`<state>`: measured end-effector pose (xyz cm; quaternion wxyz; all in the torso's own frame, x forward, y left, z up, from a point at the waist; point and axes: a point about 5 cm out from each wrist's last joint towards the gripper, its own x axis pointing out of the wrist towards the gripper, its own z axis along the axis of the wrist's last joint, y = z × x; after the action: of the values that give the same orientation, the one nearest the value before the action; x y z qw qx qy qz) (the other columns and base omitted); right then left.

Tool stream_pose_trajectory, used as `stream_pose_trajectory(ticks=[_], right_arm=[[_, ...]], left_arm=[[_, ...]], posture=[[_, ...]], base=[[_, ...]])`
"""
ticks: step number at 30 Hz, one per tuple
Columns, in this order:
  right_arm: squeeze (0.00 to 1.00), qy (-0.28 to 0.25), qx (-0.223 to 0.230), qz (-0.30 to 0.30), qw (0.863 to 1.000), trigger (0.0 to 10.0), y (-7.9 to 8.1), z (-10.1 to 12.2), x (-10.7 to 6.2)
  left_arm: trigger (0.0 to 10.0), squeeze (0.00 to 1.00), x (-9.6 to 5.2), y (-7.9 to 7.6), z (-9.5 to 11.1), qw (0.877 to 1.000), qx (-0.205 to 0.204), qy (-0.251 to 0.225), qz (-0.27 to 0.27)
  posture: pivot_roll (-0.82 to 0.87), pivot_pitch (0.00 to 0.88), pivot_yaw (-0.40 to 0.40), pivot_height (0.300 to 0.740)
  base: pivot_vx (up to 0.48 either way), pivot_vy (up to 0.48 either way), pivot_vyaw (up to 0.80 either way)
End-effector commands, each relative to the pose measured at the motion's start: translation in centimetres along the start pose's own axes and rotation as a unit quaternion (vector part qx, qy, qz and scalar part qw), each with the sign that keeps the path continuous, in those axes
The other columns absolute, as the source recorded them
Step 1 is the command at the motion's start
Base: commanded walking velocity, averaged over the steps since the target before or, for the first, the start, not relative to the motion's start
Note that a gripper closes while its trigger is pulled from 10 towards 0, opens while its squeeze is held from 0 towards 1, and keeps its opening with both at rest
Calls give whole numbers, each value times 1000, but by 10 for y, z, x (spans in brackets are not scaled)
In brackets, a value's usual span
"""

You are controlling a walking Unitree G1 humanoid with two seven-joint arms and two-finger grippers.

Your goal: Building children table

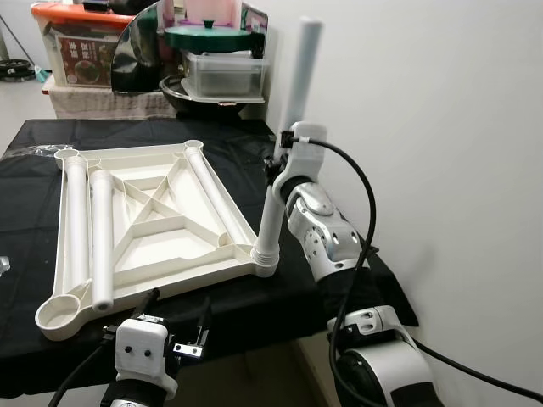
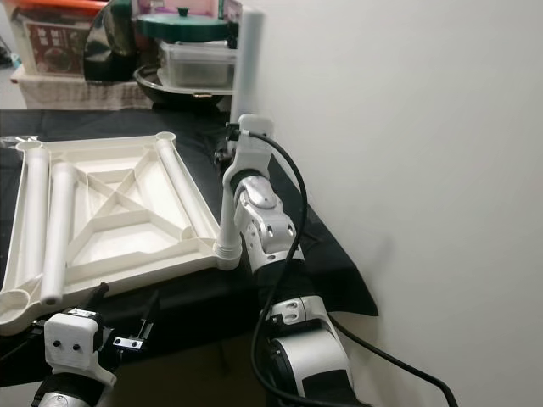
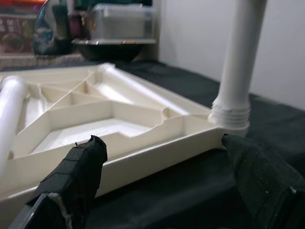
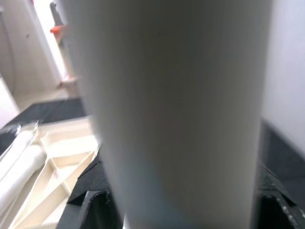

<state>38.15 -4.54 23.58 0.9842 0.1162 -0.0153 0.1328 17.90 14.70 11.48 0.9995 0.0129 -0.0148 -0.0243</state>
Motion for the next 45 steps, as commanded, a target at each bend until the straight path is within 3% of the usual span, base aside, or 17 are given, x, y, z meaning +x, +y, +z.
stream_pose_trajectory(ticks=[1, 2, 3, 4, 5, 14, 15, 16, 17, 23, 25, 29, 36, 37, 40, 41, 45], right_arm=[[1000, 4, 12, 11, 1000, 10000, 0, -1, 1], [1000, 4, 12, 11, 1000, 10000, 0, -1, 1], [435, -10, -6, 39, 999, 10000, -9, 14, 8], [435, -10, -6, 39, 999, 10000, -9, 14, 8], [0, -23, -21, 85, 996, 10000, -13, 28, 11], [0, -2, -66, 333, 941, 10000, -16, 43, 0], [0, 13, -74, 359, 930, 4824, -15, 37, -1], [0, 13, -74, 359, 930, 4824, -15, 37, -1], [0, 28, -77, 379, 922, 0, -15, 31, -3], [0, 69, -72, 364, 926, 0, -14, 13, 0], [0, 100, -48, 146, 983, 0, -34, -10, 14], [0, 106, -14, -88, 990, 0, -61, -33, 10], [0, 114, 17, -56, 992, 0, -6, -58, -8], [0, 113, 14, -22, 993, 8431, 8, -56, -9], [0, 91, 1, 37, 995, 10000, 21, -43, -8], [1000, 70, -8, 54, 996, 10000, 19, -34, -7], [1000, 42, -18, 69, 997, 10000, 14, -17, -1]], left_arm=[[10000, 0, 0, -4, -2, 1000, -12, 8, -3], [10000, 0, 0, -4, -2, 1000, -12, 8, -3], [10000, 0, 1, -5, -3, 1000, -15, 8, -4], [10000, 0, 1, -5, -3, 1000, -15, 8, -4], [10000, 0, 1, -6, -3, 1000, -18, 9, -4], [10000, 0, 2, -8, -4, 1000, -24, 11, -13], [10000, 0, 3, -8, -4, 999, -25, 12, -15], [10000, 0, 3, -8, -4, 999, -25, 12, -15], [10000, 0, 3, -9, -4, 999, -26, 12, -17], [10000, 0, 4, -9, -4, 999, -27, 13, -20], [10000, 0, 4, -9, -5, 999, -29, 14, -22], [10000, 0, 4, -11, -5, 999, -31, 15, -25], [10000, 0, 4, -11, -6, 999, -34, 18, -30], [10000, 0, 4, -11, -6, 999, -34, 19, -32], [10000, 0, 5, -12, -6, 998, -36, 20, -36], [10000, 0, 5, -13, -6, 998, -38, 20, -37], [10000, 0, 6, -14, -7, 998, -42, 20, -37]], posture=[[117, 0, -110, 740], [117, 0, -110, 740], [122, 0, -117, 740], [122, 0, -117, 740], [128, 0, -126, 740], [141, 0, -131, 740], [147, 0, -134, 740], [147, 0, -134, 740], [149, 0, -135, 740], [154, 0, -137, 740], [142, 0, -135, 740], [146, 0, -135, 740], [137, 0, -124, 740], [132, 0, -122, 740], [130, 0, -126, 740], [128, 0, -129, 740], [128, 0, -130, 740]], base=[[0, 0, 0], [0, 0, 0], [0, 0, 0], [0, 0, 0], [0, 0, 0], [0, 0, 0], [0, 0, 0], [0, 0, 0], [0, 0, 0], [0, 0, 0], [0, 0, 0], [0, 0, 0], [0, 0, 0], [0, 0, 0], [0, 0, 0], [0, 0, 0], [0, 0, 0]])
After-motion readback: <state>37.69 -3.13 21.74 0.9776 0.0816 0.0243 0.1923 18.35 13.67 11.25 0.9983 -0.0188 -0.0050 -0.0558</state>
